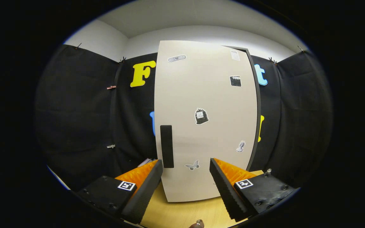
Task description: Open the shoe cabinet door, grab the shoes and put them into the shoe cabinet, then close the shoe cabinet door.
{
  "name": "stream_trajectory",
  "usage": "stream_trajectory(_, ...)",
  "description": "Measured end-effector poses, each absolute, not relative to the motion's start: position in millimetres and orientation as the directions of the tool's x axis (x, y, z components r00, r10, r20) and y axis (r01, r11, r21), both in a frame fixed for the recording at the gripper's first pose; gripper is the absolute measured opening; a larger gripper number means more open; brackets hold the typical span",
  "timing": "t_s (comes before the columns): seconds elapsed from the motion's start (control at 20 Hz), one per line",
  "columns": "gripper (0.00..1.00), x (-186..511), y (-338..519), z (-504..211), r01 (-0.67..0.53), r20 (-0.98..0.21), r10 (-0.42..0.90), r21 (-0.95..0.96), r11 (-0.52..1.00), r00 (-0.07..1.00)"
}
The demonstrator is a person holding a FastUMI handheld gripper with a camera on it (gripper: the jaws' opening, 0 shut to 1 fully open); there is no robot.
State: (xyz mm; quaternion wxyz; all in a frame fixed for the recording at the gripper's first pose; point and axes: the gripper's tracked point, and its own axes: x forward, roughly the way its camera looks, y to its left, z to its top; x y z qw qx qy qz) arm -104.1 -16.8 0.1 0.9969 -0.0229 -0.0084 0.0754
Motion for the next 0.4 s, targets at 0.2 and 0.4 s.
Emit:
stream_trajectory(0.2, 0.98, -98.0, -17.3, 0.3, -0.152, 0.019, 0.153, -0.052, 0.987, 0.988)
stream_trajectory(0.4, 0.98, -97.4, -22.2, 9.0, -0.136, 0.062, 0.139, -0.043, 0.99, 0.988)
